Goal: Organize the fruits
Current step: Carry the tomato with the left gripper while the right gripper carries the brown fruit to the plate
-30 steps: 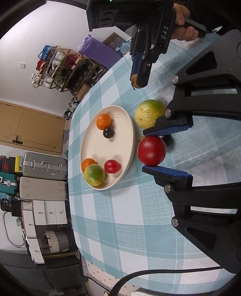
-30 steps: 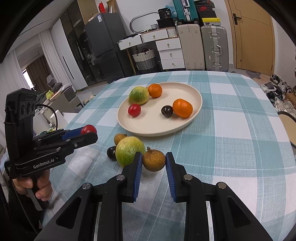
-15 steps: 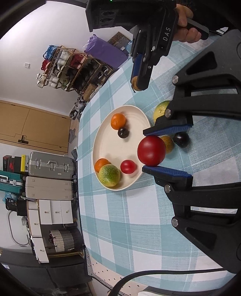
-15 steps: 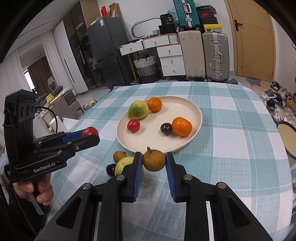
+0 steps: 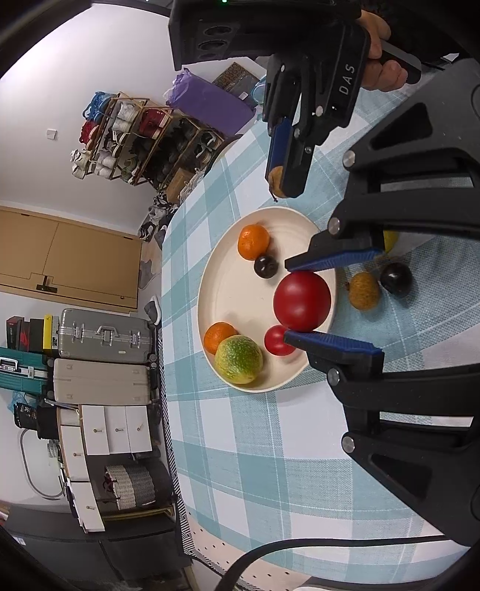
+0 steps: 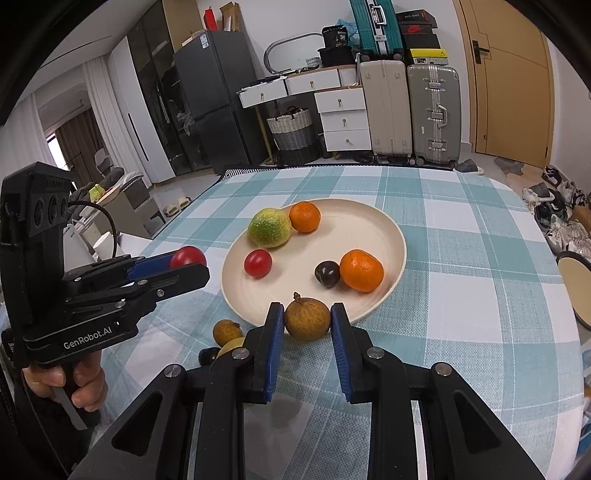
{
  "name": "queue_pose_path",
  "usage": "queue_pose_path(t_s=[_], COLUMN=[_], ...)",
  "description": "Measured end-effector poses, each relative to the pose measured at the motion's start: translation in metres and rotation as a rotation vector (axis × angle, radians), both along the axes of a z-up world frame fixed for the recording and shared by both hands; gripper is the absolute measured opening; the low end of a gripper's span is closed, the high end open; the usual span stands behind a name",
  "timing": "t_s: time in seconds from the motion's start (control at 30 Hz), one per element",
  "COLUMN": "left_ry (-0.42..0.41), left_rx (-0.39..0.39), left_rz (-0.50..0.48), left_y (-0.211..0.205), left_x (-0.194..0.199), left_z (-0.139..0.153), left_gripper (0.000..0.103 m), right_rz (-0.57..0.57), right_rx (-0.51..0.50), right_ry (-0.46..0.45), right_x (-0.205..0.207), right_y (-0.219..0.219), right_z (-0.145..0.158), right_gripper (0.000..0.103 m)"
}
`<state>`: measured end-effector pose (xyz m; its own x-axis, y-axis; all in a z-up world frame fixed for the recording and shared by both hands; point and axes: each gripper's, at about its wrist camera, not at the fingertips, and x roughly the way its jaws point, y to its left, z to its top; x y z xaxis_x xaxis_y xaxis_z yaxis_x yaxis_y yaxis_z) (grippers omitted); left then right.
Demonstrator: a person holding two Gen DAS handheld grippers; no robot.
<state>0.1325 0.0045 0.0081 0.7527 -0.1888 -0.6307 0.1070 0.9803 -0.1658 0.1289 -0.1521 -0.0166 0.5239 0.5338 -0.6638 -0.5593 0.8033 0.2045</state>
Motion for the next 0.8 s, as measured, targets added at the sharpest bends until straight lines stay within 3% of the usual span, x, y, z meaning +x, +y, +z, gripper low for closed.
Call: queue_pose_path(t_s=[0.8], left_ry=[0.071], left_rx=[0.03], left_rz=[-0.012], left_y=[-0.008], left_x=[0.057], left_z=[-0.038], left_gripper=[0.029], right_rz=[0.004], right_rx=[-0.023], right_ry=[0.045], right_x=[0.042], right_y=[0.017], right_z=[-0.027], right_gripper=[0.026])
